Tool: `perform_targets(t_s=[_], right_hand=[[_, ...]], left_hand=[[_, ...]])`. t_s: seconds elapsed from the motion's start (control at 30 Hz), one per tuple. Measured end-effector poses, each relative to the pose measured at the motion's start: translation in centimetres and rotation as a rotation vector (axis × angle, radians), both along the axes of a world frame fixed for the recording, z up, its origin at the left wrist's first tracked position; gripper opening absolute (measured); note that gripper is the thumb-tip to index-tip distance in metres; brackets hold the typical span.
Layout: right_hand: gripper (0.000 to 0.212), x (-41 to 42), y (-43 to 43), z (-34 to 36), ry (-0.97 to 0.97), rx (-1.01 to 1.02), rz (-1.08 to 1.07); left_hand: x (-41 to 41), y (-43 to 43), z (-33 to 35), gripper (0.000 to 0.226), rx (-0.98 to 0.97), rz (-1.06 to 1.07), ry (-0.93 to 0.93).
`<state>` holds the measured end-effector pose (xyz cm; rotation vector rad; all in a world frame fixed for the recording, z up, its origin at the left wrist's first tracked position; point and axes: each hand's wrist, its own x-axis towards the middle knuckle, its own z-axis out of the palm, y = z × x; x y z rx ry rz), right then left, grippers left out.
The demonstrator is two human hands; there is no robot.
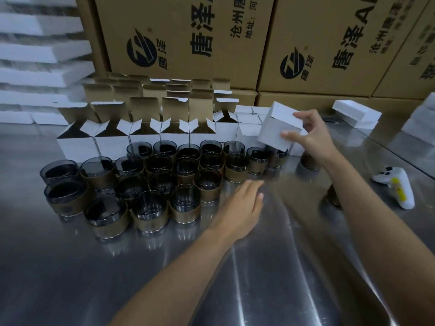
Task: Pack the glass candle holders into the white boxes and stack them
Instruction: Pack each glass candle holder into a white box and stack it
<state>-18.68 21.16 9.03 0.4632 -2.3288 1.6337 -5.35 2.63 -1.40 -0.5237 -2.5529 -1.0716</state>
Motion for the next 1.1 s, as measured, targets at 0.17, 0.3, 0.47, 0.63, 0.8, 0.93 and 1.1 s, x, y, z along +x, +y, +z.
perform_targets(t_s=[0.17, 0.3, 0.47, 0.63, 0.8, 0.93, 1.1], right_hand=[[0.062, -5.5, -3.9, 1.5, -0.008, 0.196, 0.059], [0.084, -7.4, -7.6, 2.2, 0.043, 0.354, 0.149], [0.083, -8.4, -10.6, 2.5, 0.132, 0.602, 0.2], [0.084, -9.2, -11.1, 1.7, 0.152, 0.782, 0.2], [0.086, -9.3, -10.7, 0.4, 0.119, 0.952, 0.22], [0.069, -9.4, -10.8, -1.1, 0.069, 1.061, 0.256], [0.057, -9.7, -10.8, -1.8, 0.021, 1.074, 0.218]], left_hand=[[-0.5, 0.1, -0.2, 0.031, -0.055, 0.003, 0.017], [-0.7, 0.1, -0.1, 0.029, -0.055, 0.008, -0.002], [-0.5, 0.1, 0.2, 0.027, -0.059, 0.017, -0.008], [-0.5, 0.0, 0.3, 0.025, -0.06, 0.013, 0.01], [-0.4, 0.0, 0.4, 0.023, -0.045, 0.018, 0.031], [-0.4, 0.0, 0.4, 0.023, -0.036, 0.019, 0.036], [-0.5, 0.0, 0.4, 0.023, -0.017, 0.025, 0.018]])
